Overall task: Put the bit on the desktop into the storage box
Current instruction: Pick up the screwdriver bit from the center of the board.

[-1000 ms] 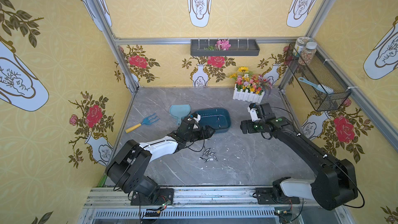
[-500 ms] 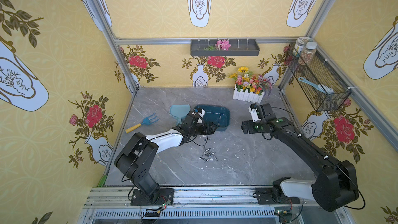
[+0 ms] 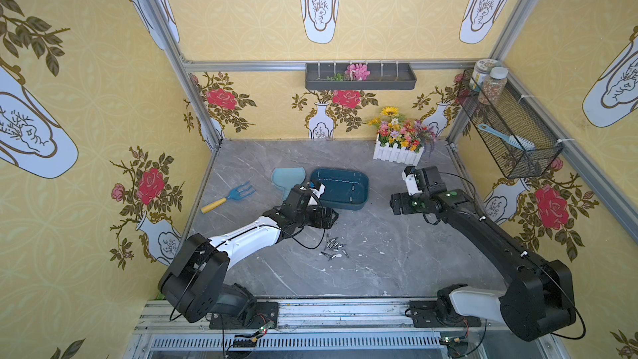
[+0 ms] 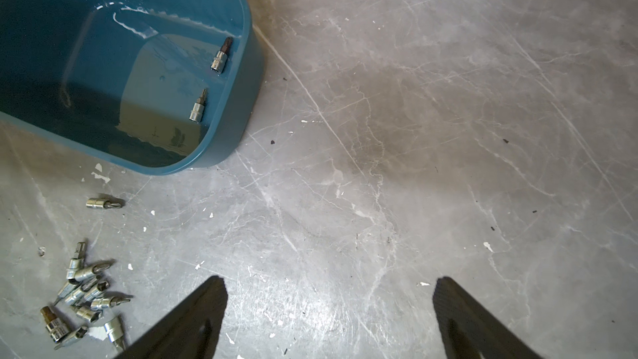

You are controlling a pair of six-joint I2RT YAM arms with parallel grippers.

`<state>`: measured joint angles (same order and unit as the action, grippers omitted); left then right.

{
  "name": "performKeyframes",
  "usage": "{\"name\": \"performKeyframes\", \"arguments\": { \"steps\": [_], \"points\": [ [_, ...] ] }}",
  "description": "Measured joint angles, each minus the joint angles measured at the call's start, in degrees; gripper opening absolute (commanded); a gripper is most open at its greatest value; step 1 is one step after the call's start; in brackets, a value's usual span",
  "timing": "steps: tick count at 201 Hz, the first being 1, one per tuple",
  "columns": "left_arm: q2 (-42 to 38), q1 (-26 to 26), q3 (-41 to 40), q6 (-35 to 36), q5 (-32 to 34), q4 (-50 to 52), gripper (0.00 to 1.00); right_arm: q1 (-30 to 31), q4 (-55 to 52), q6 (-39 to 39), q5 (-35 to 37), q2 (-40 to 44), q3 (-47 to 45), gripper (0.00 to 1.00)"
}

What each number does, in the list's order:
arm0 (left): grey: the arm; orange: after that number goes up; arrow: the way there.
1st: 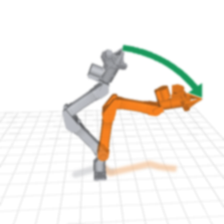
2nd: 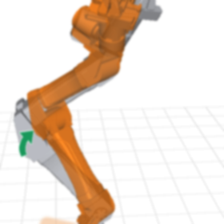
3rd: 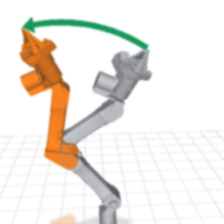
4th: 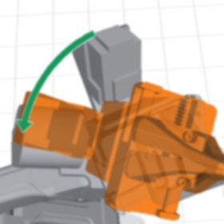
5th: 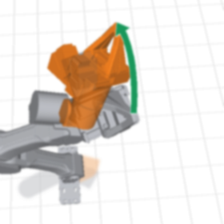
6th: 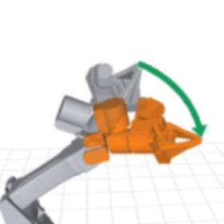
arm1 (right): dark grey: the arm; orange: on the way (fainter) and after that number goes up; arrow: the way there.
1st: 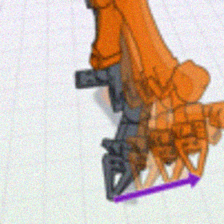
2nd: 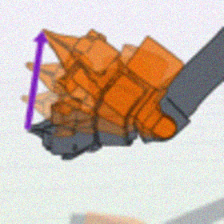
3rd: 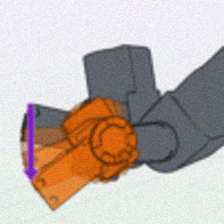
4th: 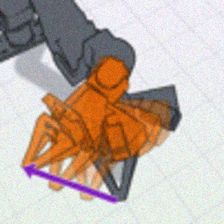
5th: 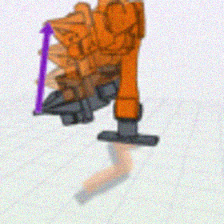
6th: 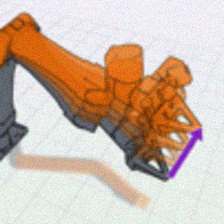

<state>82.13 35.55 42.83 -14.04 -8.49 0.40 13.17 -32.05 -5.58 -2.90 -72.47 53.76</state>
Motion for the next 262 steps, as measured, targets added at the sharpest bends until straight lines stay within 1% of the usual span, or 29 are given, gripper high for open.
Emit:
{"name": "performKeyframes", "arguments": {
  "steps": [36,72,141,180,238,262],
  "points": [
    [3.9,0.9,2.3,2.8,0.1,2.7,0.67,-2.8,2.1,-0.2,-2.3,0.9,-1.1,0.97],
    [9.8,2.8,6.4,5.2,0.8,5.5,0.59,-3.8,2.2,-0.4,-3.4,1.0,-1.3,0.97],
    [16.5,5.0,10.6,8.1,4.7,9.5,0.55,-4.2,2.2,-0.4,-4.3,1.2,-1.3,0.97],
    [17.7,5.3,12.0,9.1,7.5,10.3,0.55,-4.2,2.2,-0.4,-4.4,1.2,-1.3,0.97],
    [19.6,5.5,14.0,10.6,8.7,10.8,0.54,-4.2,2.2,-0.4,-4.4,1.2,-1.3,0.97],
    [20.4,5.5,14.3,11.0,8.7,11.2,0.53,-4.2,2.2,-0.4,-4.4,1.2,-1.3,0.97]
  ]
}}
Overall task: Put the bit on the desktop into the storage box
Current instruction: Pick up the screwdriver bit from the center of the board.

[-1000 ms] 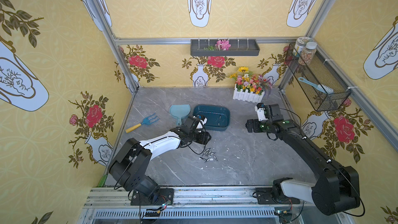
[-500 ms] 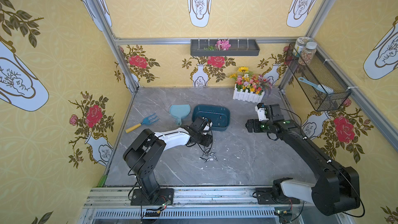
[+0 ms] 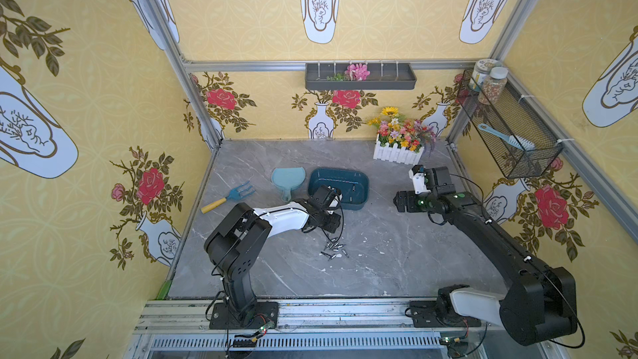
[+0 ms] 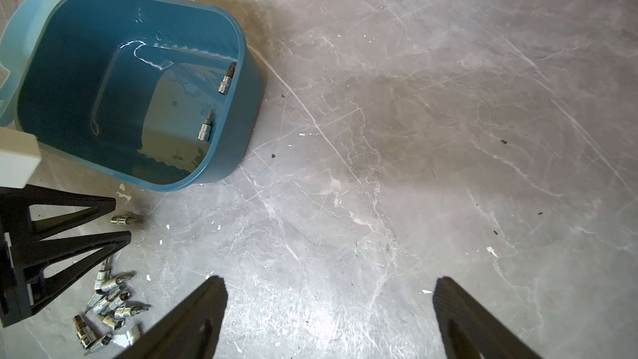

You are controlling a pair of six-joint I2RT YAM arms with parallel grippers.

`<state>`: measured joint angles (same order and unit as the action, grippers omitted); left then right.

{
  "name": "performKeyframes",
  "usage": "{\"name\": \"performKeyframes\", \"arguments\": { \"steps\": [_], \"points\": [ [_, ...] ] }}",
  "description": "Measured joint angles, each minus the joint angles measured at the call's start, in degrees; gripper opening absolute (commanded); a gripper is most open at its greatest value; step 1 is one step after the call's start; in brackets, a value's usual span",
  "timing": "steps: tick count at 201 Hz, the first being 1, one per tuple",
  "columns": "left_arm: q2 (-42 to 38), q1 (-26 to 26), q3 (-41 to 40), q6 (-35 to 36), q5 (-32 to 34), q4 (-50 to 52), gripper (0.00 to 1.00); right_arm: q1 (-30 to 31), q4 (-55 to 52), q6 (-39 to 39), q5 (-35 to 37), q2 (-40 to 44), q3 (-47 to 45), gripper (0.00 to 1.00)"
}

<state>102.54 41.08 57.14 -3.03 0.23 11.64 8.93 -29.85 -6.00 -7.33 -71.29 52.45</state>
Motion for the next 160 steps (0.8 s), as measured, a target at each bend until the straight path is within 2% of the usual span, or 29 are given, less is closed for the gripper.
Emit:
{"name": "performKeyframes", "arguments": {
  "steps": [75,160],
  "points": [
    [2.1,0.1,0.8,1.0,0.0,-0.1,0.41,0.0,0.0,0.0,0.0,0.1,0.0,0.97],
    [1.2,2.0,-0.5,1.0,2.8,-0.2,0.4,0.0,0.0,0.0,0.0,0.3,-0.1,0.97]
  ]
}}
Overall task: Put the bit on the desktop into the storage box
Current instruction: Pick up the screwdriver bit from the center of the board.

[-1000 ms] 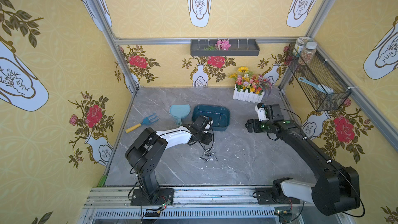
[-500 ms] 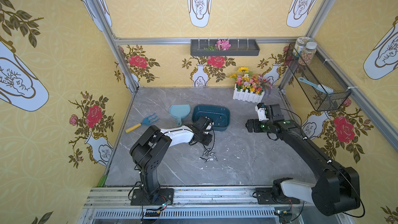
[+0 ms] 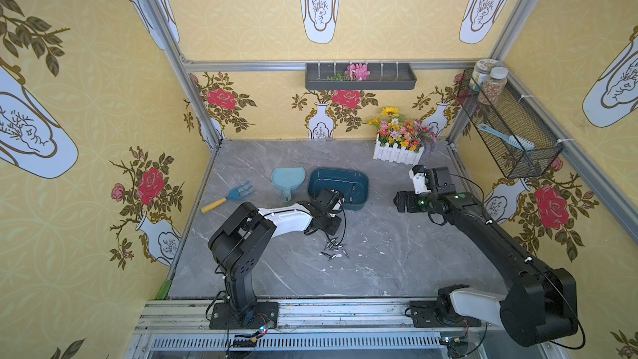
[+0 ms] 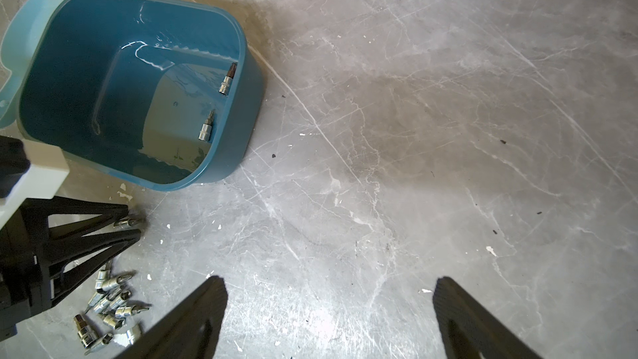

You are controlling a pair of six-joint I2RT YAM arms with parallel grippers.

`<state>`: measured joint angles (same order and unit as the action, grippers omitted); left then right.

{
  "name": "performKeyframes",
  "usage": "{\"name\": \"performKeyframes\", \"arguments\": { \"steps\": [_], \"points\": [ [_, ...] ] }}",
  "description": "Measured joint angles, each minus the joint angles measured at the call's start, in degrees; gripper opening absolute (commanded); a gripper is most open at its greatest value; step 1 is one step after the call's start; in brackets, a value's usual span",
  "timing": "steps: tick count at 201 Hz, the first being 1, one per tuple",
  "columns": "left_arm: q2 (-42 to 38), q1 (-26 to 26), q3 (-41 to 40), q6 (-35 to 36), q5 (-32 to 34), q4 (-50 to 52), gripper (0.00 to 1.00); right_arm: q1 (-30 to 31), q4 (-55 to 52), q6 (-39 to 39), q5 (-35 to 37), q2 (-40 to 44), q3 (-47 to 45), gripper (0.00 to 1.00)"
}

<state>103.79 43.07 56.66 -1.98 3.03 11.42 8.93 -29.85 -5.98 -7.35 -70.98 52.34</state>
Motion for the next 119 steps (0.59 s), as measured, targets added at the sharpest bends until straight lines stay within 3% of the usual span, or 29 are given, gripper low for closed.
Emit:
{"name": "performKeyframes", "arguments": {
  "steps": [44,119],
  "points": [
    [0.0,0.2,-0.2,0.0,1.2,0.2,0.31,0.0,0.0,0.0,0.0,0.0,0.0,0.97],
    [2.1,1.2,2.7,0.0,4.0,3.7,0.26,0.0,0.0,0.0,0.1,0.9,-0.3,0.97]
  ]
}}
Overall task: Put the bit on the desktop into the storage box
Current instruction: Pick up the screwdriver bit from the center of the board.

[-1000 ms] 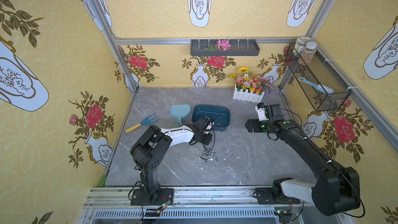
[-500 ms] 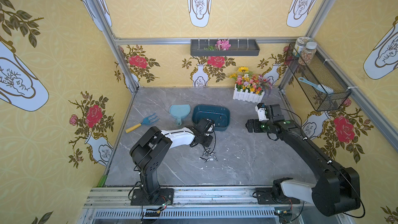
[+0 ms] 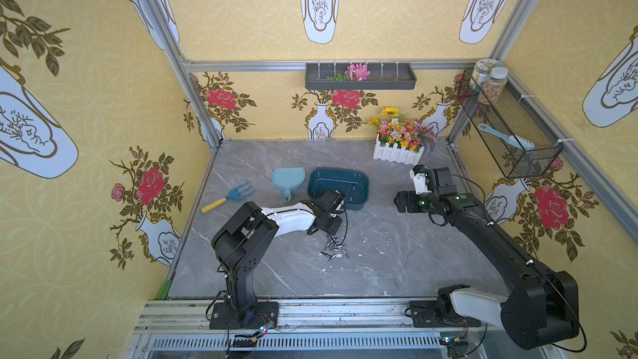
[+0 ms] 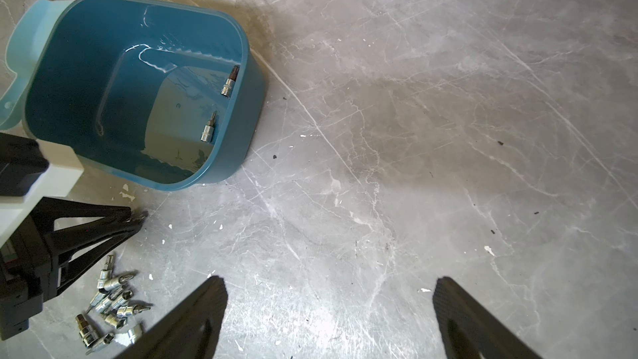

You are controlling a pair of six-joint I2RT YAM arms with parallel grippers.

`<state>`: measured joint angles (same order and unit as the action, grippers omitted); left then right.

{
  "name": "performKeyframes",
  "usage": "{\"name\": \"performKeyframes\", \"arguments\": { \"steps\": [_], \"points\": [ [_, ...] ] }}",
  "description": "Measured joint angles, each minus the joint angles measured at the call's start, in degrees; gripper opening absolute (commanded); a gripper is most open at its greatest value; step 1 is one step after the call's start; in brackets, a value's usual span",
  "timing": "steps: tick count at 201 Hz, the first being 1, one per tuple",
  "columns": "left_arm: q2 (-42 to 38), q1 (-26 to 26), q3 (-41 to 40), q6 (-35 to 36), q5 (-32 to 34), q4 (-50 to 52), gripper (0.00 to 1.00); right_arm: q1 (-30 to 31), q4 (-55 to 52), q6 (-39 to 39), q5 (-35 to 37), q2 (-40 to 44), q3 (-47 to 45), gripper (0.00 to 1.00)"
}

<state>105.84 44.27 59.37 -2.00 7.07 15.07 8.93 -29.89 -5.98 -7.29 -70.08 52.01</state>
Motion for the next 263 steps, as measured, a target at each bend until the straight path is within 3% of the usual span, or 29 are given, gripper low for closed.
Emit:
{"name": "performKeyframes", "arguments": {
  "steps": [91,203,263],
  "points": [
    [1.2,0.0,1.7,-0.7,1.0,3.2,0.13,0.0,0.0,0.0,0.2,0.1,-0.1,0.97],
    [-2.8,0.4,2.9,-1.4,-3.9,7.5,0.12,0.0,0.2,-1.2,0.1,1.5,-0.5,0.97],
    [-6.5,0.4,11.4,-0.1,-3.3,10.0,0.12,0.0,0.3,-1.3,-0.4,1.9,-0.5,0.97]
  ]
}}
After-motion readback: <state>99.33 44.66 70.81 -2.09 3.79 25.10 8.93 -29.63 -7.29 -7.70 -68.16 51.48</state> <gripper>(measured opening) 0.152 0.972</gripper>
